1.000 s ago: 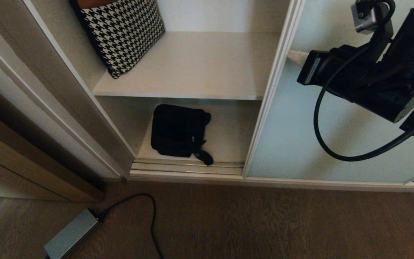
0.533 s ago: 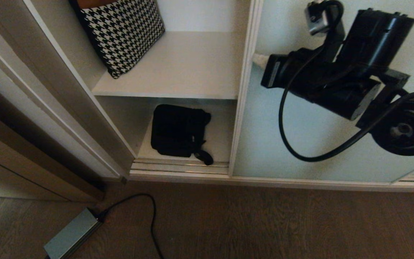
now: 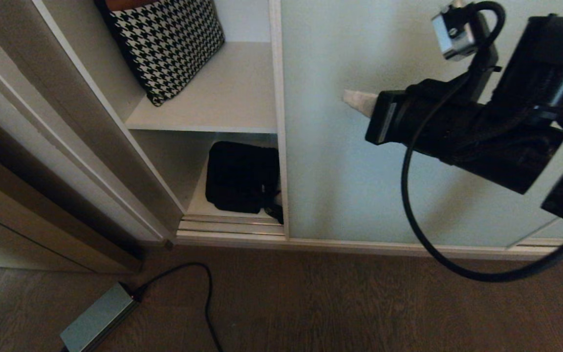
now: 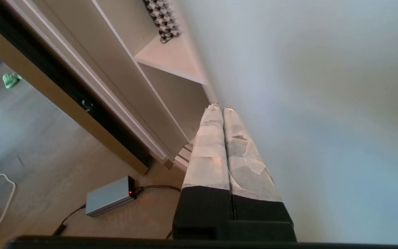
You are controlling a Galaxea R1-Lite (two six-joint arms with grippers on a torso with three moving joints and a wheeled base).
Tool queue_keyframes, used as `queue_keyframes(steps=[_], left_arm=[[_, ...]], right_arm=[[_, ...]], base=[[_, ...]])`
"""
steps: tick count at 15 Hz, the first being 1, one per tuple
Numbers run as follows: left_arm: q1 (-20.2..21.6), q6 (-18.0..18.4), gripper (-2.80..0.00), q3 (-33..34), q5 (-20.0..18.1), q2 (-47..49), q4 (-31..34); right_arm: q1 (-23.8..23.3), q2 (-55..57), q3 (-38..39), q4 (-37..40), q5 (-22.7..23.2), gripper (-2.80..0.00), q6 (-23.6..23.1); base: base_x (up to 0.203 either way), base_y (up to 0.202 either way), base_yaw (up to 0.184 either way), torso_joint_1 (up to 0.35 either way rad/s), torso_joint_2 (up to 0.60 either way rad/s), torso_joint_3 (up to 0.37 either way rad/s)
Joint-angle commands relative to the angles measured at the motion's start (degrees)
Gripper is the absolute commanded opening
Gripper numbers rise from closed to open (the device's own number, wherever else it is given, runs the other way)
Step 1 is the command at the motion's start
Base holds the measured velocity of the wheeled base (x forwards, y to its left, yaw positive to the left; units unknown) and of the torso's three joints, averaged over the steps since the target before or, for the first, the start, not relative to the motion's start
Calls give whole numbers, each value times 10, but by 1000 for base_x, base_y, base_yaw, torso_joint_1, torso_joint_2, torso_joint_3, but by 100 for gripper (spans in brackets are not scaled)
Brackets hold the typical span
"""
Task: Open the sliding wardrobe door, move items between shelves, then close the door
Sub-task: Close the door
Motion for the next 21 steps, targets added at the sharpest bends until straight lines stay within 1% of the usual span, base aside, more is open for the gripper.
queue_keyframes(steps=[1,2,3,6,9,10,11,15,17,18,20,21], left_arm=[[1,0,-280,0,0,1,0],[1,0,-280,0,0,1,0],[0,0,-280,0,0,1,0],[0,0,-280,0,0,1,0],[1,0,-280,0,0,1,0],[1,0,-280,0,0,1,0],[1,0,-280,0,0,1,0],[0,0,-280,0,0,1,0],[1,0,-280,0,0,1,0],[1,0,-280,0,0,1,0],[0,0,-280,0,0,1,0],[0,0,-280,0,0,1,0]], right_arm=[[-2,-107,46,-1,-1,-280,-1],[-15,-142,60,0,-2,-280,-1],[-46,-176,74,4,-2,-280,-1],[-186,-246,105,26,-2,-280,2],[-348,-287,157,16,-1,-280,10],[-404,-299,175,8,-2,-280,24],[-459,-311,189,3,-2,-280,48],[-672,-315,215,0,5,-280,157],[-753,-286,230,0,15,-280,199],[-780,-267,232,-1,23,-280,216],[-844,-234,215,-3,48,-280,240],[-881,-215,200,-3,70,-280,251]], base=[[0,0,0,0,0,0],[0,0,0,0,0,0],[0,0,0,0,0,0],[0,0,0,0,0,0],[0,0,0,0,0,0],[0,0,0,0,0,0],[0,0,0,0,0,0],[0,0,0,0,0,0],[0,0,0,0,0,0],[0,0,0,0,0,0],[0,0,0,0,0,0],[0,0,0,0,0,0]])
